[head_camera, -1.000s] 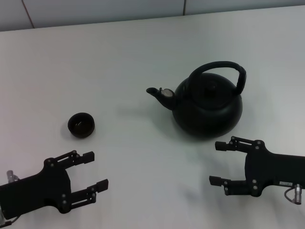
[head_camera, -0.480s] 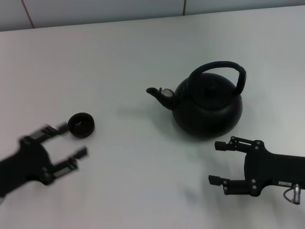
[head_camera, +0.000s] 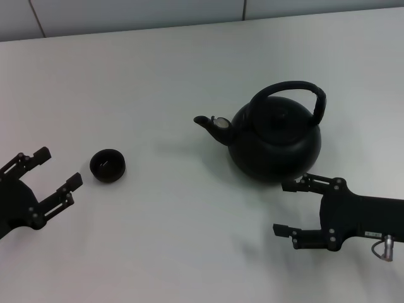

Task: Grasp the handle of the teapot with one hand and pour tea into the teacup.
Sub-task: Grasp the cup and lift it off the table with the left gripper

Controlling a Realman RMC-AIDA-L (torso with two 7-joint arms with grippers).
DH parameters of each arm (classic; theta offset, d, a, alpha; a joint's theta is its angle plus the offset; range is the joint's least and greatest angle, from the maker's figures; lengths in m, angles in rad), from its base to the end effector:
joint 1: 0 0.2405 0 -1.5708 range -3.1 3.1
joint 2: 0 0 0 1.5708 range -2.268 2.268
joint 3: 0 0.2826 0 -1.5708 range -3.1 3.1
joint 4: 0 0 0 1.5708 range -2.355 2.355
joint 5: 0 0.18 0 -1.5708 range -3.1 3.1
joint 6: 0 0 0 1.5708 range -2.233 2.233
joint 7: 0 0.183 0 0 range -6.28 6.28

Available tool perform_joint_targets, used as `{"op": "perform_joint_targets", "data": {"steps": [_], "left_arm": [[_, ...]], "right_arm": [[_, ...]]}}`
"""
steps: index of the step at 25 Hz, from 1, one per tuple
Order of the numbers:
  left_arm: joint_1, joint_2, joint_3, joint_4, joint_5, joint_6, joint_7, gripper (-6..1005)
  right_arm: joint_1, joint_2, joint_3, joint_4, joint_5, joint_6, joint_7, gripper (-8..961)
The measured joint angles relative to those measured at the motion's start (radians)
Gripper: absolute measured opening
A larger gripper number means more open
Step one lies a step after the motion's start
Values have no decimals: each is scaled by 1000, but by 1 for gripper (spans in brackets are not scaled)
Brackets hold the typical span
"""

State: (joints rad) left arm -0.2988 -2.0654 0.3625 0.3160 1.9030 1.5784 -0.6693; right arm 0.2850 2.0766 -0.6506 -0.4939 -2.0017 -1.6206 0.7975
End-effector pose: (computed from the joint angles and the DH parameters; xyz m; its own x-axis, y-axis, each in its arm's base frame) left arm -0.3203 0.2674 -0.0380 0.7657 0.0737 0.6390 0.4757 -0.7336 -0.4854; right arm 0.3128 0.2380 -0.0652 0.8645 -0.1290 -0.4859 -0.2945 -0.9133 -0.2814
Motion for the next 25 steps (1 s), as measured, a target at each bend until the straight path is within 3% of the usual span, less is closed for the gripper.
{"op": "perform_joint_targets", "data": {"steps": [7, 13, 25], "left_arm": [[-8, -2, 6, -4, 5, -32, 22, 764], [-16, -3, 89, -13, 12, -147, 31, 765], [-56, -5, 96, -58, 9, -201, 37, 772]], "right_arm": [[7, 0, 0, 0, 0, 5, 0, 819], [8, 0, 0, 0, 0, 9, 0, 818], [5, 0, 0, 0, 0, 10, 0, 818]]}}
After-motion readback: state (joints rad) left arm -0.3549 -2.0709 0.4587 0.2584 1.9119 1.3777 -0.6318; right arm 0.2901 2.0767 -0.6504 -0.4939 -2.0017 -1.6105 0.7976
